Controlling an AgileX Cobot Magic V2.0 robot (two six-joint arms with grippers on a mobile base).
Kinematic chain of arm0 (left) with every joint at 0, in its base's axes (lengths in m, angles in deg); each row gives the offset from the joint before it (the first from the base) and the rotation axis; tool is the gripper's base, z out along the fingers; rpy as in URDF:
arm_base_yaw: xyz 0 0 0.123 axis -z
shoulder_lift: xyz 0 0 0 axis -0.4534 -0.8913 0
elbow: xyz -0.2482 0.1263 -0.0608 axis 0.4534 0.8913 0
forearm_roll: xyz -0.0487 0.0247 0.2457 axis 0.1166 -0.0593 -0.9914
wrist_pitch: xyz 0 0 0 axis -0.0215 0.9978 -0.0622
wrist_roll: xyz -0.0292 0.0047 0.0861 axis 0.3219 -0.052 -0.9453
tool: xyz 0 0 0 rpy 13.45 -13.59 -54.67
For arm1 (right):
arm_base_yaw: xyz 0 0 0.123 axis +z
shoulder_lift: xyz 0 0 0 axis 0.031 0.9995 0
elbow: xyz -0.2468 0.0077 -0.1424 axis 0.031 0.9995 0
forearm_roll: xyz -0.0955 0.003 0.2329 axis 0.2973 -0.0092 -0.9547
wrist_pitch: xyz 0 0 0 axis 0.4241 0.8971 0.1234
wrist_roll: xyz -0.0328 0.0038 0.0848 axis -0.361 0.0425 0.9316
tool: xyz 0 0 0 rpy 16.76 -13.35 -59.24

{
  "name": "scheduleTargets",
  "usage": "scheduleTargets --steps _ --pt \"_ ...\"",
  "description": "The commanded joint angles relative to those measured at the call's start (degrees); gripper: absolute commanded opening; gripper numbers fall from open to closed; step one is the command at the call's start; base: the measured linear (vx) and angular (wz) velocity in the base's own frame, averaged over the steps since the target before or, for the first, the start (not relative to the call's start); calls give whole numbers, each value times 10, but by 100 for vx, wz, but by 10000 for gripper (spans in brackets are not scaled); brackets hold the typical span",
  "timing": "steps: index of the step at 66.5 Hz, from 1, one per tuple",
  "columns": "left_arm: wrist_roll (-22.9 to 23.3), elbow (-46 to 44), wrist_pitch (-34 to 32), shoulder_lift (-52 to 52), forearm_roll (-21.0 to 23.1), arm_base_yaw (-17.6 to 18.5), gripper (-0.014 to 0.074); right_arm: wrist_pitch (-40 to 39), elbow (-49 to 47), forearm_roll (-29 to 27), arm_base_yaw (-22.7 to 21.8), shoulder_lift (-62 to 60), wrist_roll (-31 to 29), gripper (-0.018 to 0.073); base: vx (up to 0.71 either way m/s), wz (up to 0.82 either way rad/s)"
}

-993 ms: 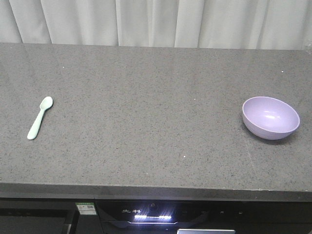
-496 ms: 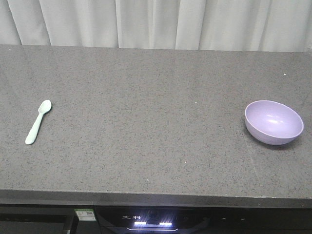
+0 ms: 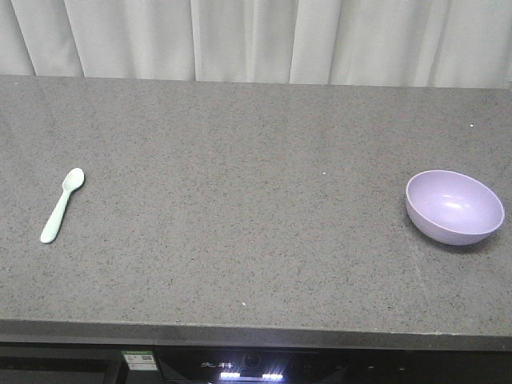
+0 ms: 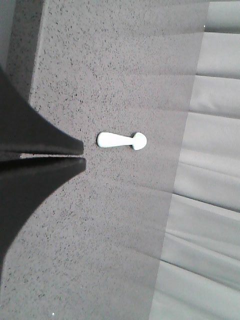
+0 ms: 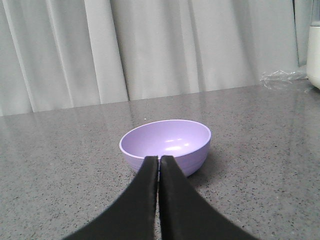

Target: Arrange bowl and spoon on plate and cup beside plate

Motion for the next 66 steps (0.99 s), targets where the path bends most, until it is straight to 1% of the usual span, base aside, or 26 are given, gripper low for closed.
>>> scheduleTargets --steps 1,66 --pt "5 15 -41 9 0 0 -7 -40 4 5 -4 -5 -4 -4 2 0" --pt "5 15 -41 9 0 0 -7 -41 4 5 -4 -5 -4 -4 2 0"
